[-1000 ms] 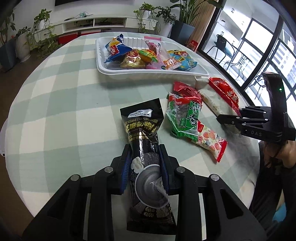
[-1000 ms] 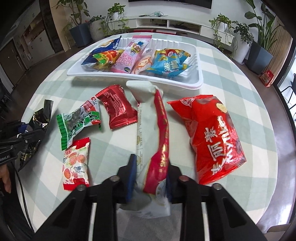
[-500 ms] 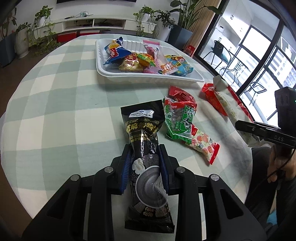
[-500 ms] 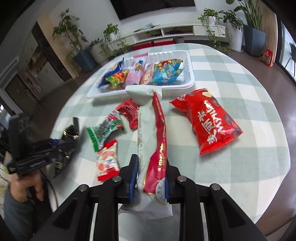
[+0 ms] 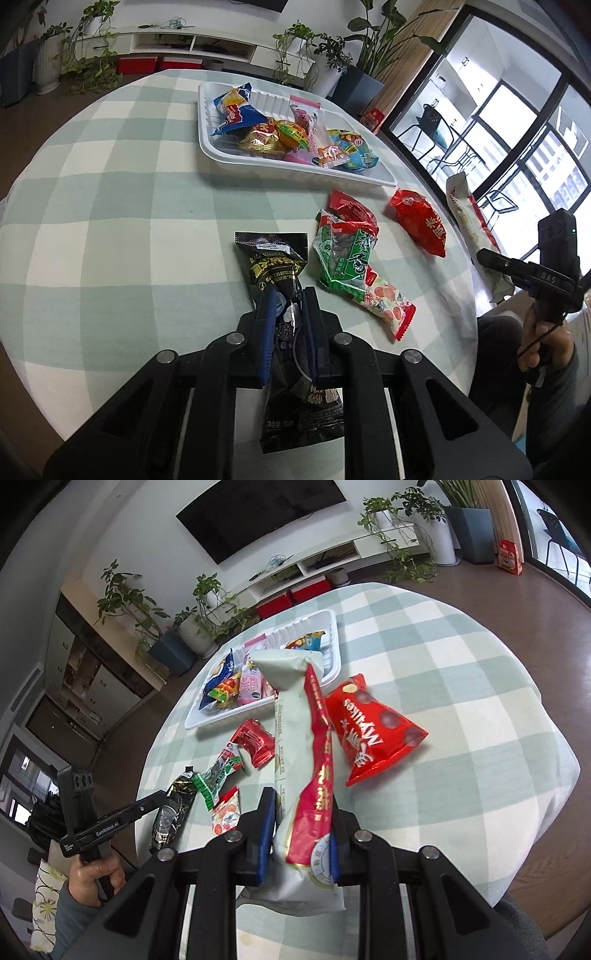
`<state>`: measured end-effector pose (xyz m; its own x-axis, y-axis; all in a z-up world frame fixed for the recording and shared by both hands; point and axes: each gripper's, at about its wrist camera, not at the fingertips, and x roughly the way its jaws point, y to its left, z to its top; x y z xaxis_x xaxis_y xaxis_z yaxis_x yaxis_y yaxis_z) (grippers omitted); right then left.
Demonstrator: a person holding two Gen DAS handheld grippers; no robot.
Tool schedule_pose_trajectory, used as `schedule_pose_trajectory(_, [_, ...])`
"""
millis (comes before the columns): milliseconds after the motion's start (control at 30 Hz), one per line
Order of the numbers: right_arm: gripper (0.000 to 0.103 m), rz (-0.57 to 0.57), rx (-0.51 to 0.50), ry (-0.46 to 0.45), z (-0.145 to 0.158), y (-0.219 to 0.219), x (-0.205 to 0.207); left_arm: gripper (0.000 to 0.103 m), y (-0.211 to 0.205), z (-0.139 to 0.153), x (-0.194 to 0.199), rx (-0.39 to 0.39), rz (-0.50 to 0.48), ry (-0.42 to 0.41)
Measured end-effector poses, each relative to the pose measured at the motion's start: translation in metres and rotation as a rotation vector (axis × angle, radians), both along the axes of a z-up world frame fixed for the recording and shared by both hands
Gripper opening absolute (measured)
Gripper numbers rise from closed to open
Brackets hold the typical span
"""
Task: Organize snacks
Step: 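Lift and carry both held packets over the white tray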
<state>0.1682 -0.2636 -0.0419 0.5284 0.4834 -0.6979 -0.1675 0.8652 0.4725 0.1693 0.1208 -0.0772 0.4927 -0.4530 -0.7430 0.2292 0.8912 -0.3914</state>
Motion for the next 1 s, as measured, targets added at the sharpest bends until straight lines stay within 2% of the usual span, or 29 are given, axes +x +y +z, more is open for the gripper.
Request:
schedule_pose_trajectory(100, [0.026,0.012,0.004,0.012,-0.004,0.002,0.000,0.013,-0.005,0.001,-0.001,0.021,-0.023,0.011])
schedule_pose_trajectory(200, [0.026,0.021,0.003,0.011,-0.005,0.004,-0.001,0.019,-0.011,0.007,-0.006,0.138,0.000,0.003])
schedule_pose_trajectory(233, [0.026,0.023,0.003,0.011,-0.006,0.004,0.000,0.036,-0.013,0.008,-0.008,0.165,0.004,0.001])
schedule_pose_trajectory(267, [0.026,0.025,0.004,0.011,-0.007,0.005,0.002,0.064,-0.015,0.009,-0.010,0.188,0.006,-0.003])
schedule_pose_trajectory(300, [0.026,0.027,0.004,0.013,-0.008,0.006,0.002,0.072,-0.019,0.009,-0.012,0.207,-0.001,-0.009])
schedule_pose_trajectory(333, [0.026,0.029,0.006,0.014,-0.008,0.006,0.002,0.073,-0.024,0.008,-0.014,0.228,-0.015,-0.008])
schedule_pose_trajectory(400, [0.026,0.036,0.007,0.015,-0.009,0.009,0.002,0.073,-0.034,0.000,-0.016,0.262,-0.045,0.009])
schedule_pose_trajectory(433, [0.026,0.039,0.008,0.016,-0.010,0.010,0.002,0.069,-0.038,-0.005,-0.016,0.281,-0.053,0.011])
schedule_pose_trajectory(467, [0.026,0.041,0.008,0.016,-0.010,0.010,0.001,0.046,-0.041,-0.009,-0.016,0.305,-0.060,0.011])
schedule_pose_trajectory(500, [0.026,0.043,0.006,0.015,-0.010,0.011,0.000,0.033,-0.044,-0.014,-0.016,0.330,-0.065,0.019])
schedule_pose_trajectory(533, [0.026,0.044,0.006,0.014,-0.010,0.010,0.001,0.030,-0.044,-0.016,-0.017,0.336,-0.066,0.011])
schedule_pose_trajectory(667, [0.026,0.037,0.009,0.015,-0.010,0.010,0.000,0.023,-0.050,-0.018,-0.019,0.369,-0.105,0.011])
schedule_pose_trajectory(767, [0.026,0.034,0.020,0.011,-0.010,0.008,0.001,0.022,-0.049,-0.018,-0.018,0.357,-0.105,0.008])
schedule_pose_trajectory(933, [0.026,0.038,0.041,-0.004,-0.005,0.006,-0.002,0.021,-0.040,-0.010,-0.017,0.291,-0.083,-0.002])
schedule_pose_trajectory(1000, [0.026,0.034,0.054,-0.010,-0.004,0.004,-0.002,0.021,-0.034,-0.004,-0.017,0.238,-0.068,-0.009])
